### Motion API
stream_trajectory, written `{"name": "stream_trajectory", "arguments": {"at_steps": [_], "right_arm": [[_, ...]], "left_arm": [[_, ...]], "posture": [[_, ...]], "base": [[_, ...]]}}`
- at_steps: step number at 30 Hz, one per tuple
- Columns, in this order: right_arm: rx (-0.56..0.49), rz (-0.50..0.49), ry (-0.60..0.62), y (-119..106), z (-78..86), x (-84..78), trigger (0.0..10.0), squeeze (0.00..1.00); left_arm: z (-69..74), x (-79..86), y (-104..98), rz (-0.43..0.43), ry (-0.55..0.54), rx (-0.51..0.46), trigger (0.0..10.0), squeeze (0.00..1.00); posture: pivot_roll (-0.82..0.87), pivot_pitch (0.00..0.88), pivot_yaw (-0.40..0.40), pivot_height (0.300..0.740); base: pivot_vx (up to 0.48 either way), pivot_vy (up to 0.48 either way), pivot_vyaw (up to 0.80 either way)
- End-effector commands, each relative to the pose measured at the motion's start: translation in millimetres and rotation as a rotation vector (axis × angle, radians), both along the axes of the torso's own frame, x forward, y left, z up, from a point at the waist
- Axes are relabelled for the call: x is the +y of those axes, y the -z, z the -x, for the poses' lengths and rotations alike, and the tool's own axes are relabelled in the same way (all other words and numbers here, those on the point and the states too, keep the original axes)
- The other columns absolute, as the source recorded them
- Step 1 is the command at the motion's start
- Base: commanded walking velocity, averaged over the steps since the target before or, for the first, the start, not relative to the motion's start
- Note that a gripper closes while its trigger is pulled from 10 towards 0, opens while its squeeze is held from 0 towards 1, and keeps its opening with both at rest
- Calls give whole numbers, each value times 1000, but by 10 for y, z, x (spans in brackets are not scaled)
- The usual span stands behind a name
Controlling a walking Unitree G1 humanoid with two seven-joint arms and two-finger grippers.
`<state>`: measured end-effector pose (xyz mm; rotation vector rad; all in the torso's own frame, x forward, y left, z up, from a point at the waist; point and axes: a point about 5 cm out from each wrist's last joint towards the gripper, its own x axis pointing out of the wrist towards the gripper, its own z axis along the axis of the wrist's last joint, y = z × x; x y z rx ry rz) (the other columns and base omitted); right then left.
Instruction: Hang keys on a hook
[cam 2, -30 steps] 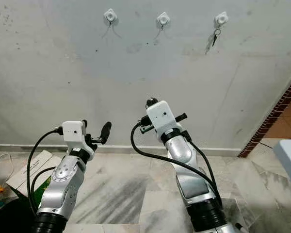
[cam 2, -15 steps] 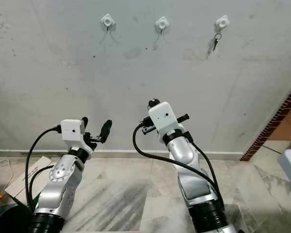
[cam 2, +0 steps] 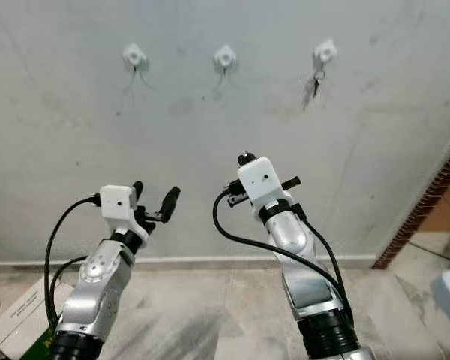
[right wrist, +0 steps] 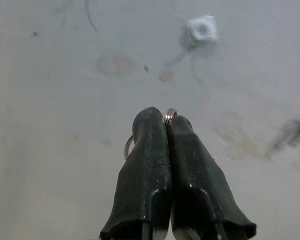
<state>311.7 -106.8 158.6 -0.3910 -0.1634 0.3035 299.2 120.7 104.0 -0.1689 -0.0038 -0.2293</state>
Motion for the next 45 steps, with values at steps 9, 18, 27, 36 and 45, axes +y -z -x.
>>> {"name": "stream_trajectory", "arguments": {"at_steps": [9,18,27,36,45], "right_arm": [[-5,-6,-13,-20,-26,39,10000,0],[17,-15,-28,48,-13,76,10000,0],[18,-19,-27,58,-21,65,10000,0],[16,-20,-19,51,-17,22,10000,0],[4,-17,-4,8,-26,-30,10000,0]], "left_arm": [[-12,56,-4,-18,-31,12,10000,0],[-9,97,-41,-26,-49,1,10000,0],[16,110,-23,-34,-57,8,10000,0],[-2,74,-50,-33,-59,2,10000,0],[-8,-5,-62,-10,-19,-11,10000,0]], "posture": [[-29,0,42,740],[17,0,27,740],[22,0,27,740],[-18,0,29,740],[-57,0,50,740]], "base": [[323,0,0],[0,0,0],[0,0,0],[0,0,0],[0,0,0]]}}
